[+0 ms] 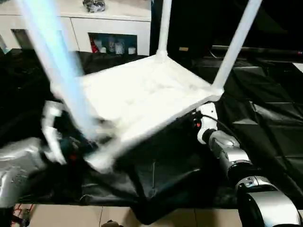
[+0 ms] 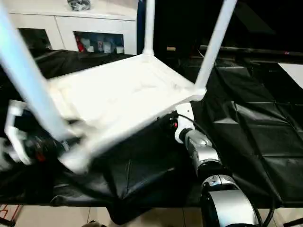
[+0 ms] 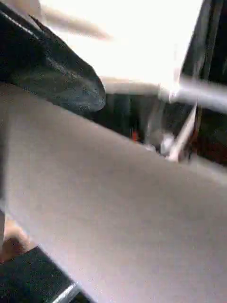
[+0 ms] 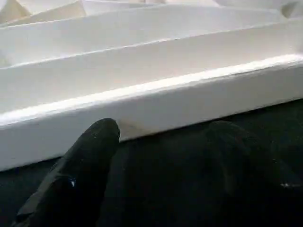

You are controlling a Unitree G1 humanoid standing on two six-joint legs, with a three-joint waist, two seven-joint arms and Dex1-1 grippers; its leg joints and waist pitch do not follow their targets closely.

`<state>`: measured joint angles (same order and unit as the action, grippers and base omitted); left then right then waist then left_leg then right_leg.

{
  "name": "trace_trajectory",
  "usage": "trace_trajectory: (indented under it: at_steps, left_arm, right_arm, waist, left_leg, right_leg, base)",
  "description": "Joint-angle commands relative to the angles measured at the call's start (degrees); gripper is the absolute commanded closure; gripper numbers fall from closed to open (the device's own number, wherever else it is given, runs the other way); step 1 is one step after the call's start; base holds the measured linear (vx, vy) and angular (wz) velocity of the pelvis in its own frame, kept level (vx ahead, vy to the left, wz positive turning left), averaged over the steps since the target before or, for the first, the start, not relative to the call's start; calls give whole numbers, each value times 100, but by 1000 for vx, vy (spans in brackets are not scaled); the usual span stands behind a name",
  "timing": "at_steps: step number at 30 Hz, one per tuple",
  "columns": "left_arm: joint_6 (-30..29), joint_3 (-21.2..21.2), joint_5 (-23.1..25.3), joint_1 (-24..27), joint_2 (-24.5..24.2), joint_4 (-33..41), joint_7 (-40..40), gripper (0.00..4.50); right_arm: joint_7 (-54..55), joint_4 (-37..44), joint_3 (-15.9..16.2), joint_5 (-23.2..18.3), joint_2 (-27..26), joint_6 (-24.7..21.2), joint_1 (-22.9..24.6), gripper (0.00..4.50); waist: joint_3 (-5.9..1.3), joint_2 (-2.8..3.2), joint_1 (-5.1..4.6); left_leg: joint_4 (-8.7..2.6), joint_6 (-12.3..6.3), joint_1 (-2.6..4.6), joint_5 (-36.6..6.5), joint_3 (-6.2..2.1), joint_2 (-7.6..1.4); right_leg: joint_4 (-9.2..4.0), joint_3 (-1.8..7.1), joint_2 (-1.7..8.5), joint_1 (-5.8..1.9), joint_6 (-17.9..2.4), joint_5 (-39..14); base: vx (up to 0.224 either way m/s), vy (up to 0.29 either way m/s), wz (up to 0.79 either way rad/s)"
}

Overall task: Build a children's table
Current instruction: Rotate table base

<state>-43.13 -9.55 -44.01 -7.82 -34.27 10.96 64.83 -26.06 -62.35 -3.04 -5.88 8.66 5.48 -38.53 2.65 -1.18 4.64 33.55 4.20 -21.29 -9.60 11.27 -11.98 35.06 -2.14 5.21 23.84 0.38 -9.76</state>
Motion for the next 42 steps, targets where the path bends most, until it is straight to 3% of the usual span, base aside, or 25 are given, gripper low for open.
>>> trace_trajectory:
  at_steps: [1,6,11,12,14,20,23,26,27,29,30,31,34,36,42]
  left_arm:
    - [-290,240,-382,-85,93,389,87,1]
    - [-530,613,-540,-478,630,387,-100,1]
    - [-777,826,-823,-811,860,292,-148,1]
    - [-824,847,-872,-859,912,281,-164,1]
    - [-878,1006,-897,-998,1108,266,-175,1]
    - [-779,1280,-785,-1321,1543,42,-188,1]
    - [-457,1456,-426,-1536,1783,-302,-330,1]
    - [-237,1552,-173,-1617,1857,-466,-416,1]
    - [206,1703,289,-1756,2009,-749,-628,1]
    - [384,1748,453,-1806,2074,-855,-716,1]
    - [724,1839,795,-1905,2170,-1066,-921,1]
    - [924,1896,993,-1953,2208,-1191,-1023,1]
    - [1315,1988,1390,-1993,2239,-1392,-1275,1]
    - [2012,2078,1950,-1976,2265,-1725,-1633,1]
    - [2403,2328,2401,-2015,2038,-2249,-1346,1]
  right_arm:
    - [-23,-61,17,35,-56,56,-151,101]
    - [-1229,170,256,-118,-356,-117,-101,101]
    - [-1950,269,479,-96,-486,-123,-67,101]
    - [-1951,235,482,-79,-500,-104,-84,101]
    - [-1906,130,451,-49,-538,-87,-159,101]
    - [-2119,135,497,-7,-629,-113,-189,101]
    - [-1909,92,500,69,-657,-15,-226,101]
    - [-1770,56,446,62,-662,33,-249,101]
    - [-1722,48,376,35,-614,49,-227,101]
    - [-1737,54,366,36,-593,56,-210,101]
    - [-1722,68,386,92,-537,110,-171,101]
    - [-1715,78,390,124,-496,142,-150,101]
    - [-1687,115,349,122,-408,177,-121,101]
    - [-1649,217,219,41,-211,200,-75,101]
    - [-1933,545,119,-57,181,176,135,101]
  waist:
    - [-340,81,-44]
    - [-319,64,-183]
    - [-313,63,-276]
    - [-317,59,-276]
    - [-329,62,-273]
    - [-337,47,-277]
    - [-332,93,-283]
    - [-332,76,-294]
    - [-333,78,-290]
    - [-338,67,-270]
    - [-339,51,-267]
    - [-343,40,-250]
    - [-343,32,-255]
    - [-344,29,-254]
    - [-343,27,-221]
  left_leg:
    - [-417,204,100,-1832,-5,-58]
    - [-427,156,56,-2037,-29,-55]
    - [-442,150,-11,-1864,-69,-55]
    - [-417,162,48,-1937,-60,-54]
    - [-408,134,80,-1864,-50,-51]
    - [-398,34,78,-1730,-37,-51]
    - [-407,37,74,-1757,-47,-52]
    - [-409,54,79,-1854,-51,-54]
    - [-408,45,86,-1865,-54,-53]
    - [-398,27,109,-1864,-46,-59]
    - [-412,-5,75,-1785,-63,-66]
    - [-401,-4,105,-1791,-46,-72]
    - [-407,-18,67,-1787,-58,-66]
    - [-399,-57,68,-1807,-56,-61]
    - [-399,-81,72,-1870,-55,-54]
  right_leg:
    - [-330,135,106,-216,-1203,-1281]
    - [-392,123,120,-257,-1101,-1693]
    - [-388,104,148,-303,-1074,-1869]
    - [-419,122,156,-258,-1114,-1949]
    - [-409,134,143,-244,-1235,-1683]
    - [-392,128,134,-268,-1363,-1380]
    - [-400,126,141,-281,-1352,-1406]
    - [-426,122,148,-281,-1296,-1532]
    - [-434,122,151,-276,-1290,-1556]
    - [-433,128,145,-263,-1273,-1537]
    - [-442,121,152,-287,-1262,-1499]
    - [-438,123,149,-267,-1267,-1469]
    - [-434,116,155,-295,-1216,-1494]
    - [-456,115,159,-291,-1189,-1557]
    - [-476,108,151,-268,-1102,-1753]
  base:
    - [0,0,0]
    - [0,0,0]
    - [0,0,0]
    - [0,0,0]
    - [0,0,0]
    - [0,0,0]
    - [0,0,0]
    - [0,0,0]
    - [0,0,0]
    - [0,0,0]
    - [0,0,0]
    - [0,0,0]
    - [0,0,0]
    - [0,0,0]
    - [0,0,0]
